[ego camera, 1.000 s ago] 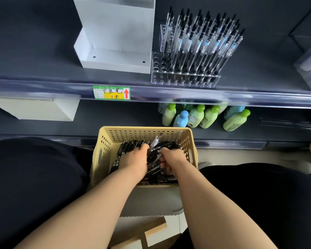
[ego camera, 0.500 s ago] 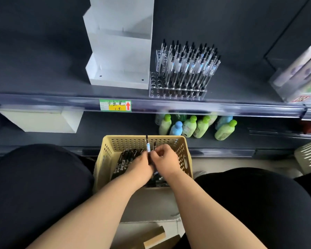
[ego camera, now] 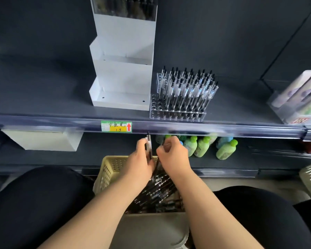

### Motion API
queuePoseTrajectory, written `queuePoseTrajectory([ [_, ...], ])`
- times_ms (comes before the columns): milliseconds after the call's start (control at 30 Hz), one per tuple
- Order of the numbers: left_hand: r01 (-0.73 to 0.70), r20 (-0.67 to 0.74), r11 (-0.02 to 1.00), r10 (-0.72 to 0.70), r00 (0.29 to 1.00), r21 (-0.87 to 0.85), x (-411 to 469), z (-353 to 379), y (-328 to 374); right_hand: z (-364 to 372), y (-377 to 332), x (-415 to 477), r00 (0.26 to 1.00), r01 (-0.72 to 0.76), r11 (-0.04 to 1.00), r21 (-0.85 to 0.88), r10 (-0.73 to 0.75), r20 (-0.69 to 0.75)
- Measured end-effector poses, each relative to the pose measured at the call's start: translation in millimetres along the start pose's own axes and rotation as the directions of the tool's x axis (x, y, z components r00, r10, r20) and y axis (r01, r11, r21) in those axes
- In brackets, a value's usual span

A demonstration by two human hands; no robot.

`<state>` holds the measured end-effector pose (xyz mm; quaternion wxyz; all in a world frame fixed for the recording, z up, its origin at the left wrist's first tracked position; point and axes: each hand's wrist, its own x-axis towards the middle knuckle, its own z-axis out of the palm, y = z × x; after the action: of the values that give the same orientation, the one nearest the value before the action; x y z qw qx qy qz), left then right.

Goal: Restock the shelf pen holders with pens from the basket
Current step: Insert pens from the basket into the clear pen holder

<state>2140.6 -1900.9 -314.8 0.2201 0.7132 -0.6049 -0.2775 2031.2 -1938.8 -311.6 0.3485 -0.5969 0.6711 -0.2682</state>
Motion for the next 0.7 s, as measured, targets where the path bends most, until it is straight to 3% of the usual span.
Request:
queuePoseTrajectory([
  [167,-0.086,-0.119,0.993,0.077,0.990,-0.079,35.0,-43.6,24.4,-44.6,-48.1,30.4,0.987,0.143,0.990,0.017,-0.142,-0.078],
  [333,-0.184,-0.212,0.972,0.151,0.966,-0.144,65.8,-87.7,53.3,-81.8,-92.5,60.2,0.918,0.325,0.945,0.044,-0.304,-0.256],
  [533,-0.318,-0.379,0.914,0.210,0.901,-0.251,90.8,-100.3,65.8,-105.6,-119.7,83.7,0.823,0.499,0.813,0.299,-0.336,-0.457],
  [700,-0.328,-0.411,0.850,0.148,0.900,-0.413,104.7,-94.8,54.2,-101.1,-112.9,100.4,0.735,0.540,0.840,0.053,-0.440,-0.516],
])
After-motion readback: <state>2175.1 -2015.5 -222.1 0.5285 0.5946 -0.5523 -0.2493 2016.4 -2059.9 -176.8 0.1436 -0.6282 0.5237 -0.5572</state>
